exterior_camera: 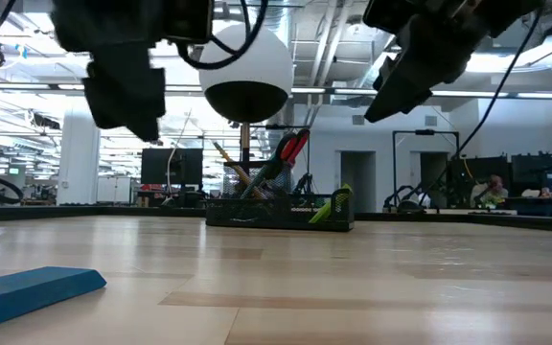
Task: Pick and place office supplies into organizer
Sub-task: Put the eraser into the desk organizer
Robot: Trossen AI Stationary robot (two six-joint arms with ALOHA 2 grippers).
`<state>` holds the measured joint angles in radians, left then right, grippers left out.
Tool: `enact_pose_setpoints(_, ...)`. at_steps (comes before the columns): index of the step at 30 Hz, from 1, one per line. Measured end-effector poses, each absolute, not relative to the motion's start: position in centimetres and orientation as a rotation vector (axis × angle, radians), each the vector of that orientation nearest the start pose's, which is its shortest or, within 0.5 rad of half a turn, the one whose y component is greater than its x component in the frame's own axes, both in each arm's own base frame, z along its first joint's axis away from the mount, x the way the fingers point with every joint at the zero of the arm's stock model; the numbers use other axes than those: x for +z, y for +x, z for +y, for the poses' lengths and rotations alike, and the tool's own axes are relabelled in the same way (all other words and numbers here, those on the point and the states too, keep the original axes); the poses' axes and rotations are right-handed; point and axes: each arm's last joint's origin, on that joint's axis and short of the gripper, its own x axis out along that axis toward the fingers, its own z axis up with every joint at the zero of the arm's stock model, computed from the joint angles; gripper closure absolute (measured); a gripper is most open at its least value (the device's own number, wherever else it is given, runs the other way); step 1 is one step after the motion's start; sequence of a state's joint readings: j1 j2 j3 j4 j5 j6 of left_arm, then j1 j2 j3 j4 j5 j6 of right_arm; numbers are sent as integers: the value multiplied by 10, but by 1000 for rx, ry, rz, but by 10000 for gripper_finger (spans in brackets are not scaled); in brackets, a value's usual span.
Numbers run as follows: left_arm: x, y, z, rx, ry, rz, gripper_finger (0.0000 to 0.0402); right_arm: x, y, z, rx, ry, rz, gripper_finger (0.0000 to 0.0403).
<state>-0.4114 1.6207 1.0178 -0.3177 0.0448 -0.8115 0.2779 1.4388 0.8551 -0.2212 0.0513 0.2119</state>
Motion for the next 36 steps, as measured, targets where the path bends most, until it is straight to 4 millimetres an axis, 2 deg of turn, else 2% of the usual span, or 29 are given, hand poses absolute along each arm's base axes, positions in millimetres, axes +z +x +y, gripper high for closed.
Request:
enact_pose_setpoints(5,199,290,-151,-49,-569,1030,231,199,283,91,150,76,835,306)
enact_pose_setpoints(10,194,281,-168,12,-733,987,231,189,283,97,149,74,879,306)
enact_pose_setpoints(15,189,274,-178,130,-939,1010,231,188,284,99,154,73,871,306)
enact_pose_setpoints(21,162,286,-194,128,-1093,1065,231,190,284,99,176,28,856,306)
enact_pose_setpoints(28,124,296,-200,223,-1292,1203,231,189,287,91,164,15,859,306)
enact_pose_setpoints(36,130,308,-201,251,-1381,1108,231,189,290,78,157,-33,859,306)
